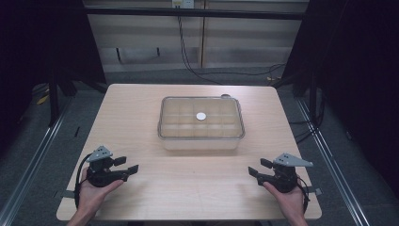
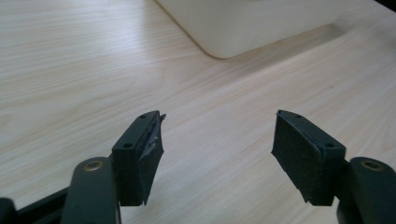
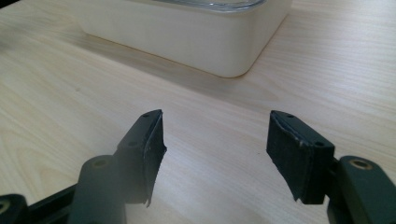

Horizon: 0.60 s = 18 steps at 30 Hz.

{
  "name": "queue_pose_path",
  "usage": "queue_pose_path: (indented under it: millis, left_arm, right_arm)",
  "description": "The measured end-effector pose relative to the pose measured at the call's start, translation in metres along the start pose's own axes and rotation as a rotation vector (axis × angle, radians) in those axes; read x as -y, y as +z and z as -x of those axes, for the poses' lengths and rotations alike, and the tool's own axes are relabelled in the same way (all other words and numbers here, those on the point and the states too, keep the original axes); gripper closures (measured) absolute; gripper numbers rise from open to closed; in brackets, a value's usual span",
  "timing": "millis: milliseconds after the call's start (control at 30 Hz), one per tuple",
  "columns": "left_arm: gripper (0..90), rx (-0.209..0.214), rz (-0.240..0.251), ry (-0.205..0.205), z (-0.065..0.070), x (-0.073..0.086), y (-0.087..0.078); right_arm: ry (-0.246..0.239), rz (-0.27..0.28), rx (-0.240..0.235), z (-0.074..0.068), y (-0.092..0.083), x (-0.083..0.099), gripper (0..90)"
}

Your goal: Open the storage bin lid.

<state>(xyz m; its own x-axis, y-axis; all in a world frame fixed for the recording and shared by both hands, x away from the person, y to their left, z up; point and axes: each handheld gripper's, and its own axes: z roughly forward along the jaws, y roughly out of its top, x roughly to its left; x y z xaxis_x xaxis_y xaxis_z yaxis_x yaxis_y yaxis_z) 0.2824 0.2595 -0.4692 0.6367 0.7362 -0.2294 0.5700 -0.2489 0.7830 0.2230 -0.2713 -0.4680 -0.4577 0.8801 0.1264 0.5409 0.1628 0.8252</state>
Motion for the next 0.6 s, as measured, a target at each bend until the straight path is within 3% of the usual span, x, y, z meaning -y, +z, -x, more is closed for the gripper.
queue_pose_path:
  millis: [67,133,233,300,467,500,600]
  left_arm:
    - [30.3,0.012,-0.015,-0.001,0.0,-0.001,0.002]
    - [30.3,0.034,-0.032,0.021,0.004,-0.006,0.008]
    - [32.1,0.06,-0.032,0.036,0.007,-0.012,0.011]
    - [34.3,0.06,-0.039,0.05,0.008,-0.014,0.013]
    - [36.5,0.07,-0.033,0.072,0.008,-0.019,0.015]
    - [36.9,0.056,-0.033,0.099,0.009,-0.023,0.017]
    - [36.9,0.06,-0.026,0.083,0.007,-0.026,0.019]
  right_arm:
    - [0.026,-0.002,-0.017,0.0,0.001,-0.005,37.5]
    - [0.008,0.01,-0.012,-0.001,0.004,-0.009,37.6]
    - [-0.004,-0.017,-0.069,-0.003,0.012,-0.019,37.6]
    - [-0.043,-0.06,-0.058,-0.006,0.017,-0.026,37.7]
    - [-0.022,-0.07,-0.096,-0.004,0.02,-0.041,35.7]
    - [-0.022,-0.071,-0.098,-0.003,0.019,-0.045,35.1]
    - [-0.033,-0.08,-0.099,-0.001,0.018,-0.052,34.4]
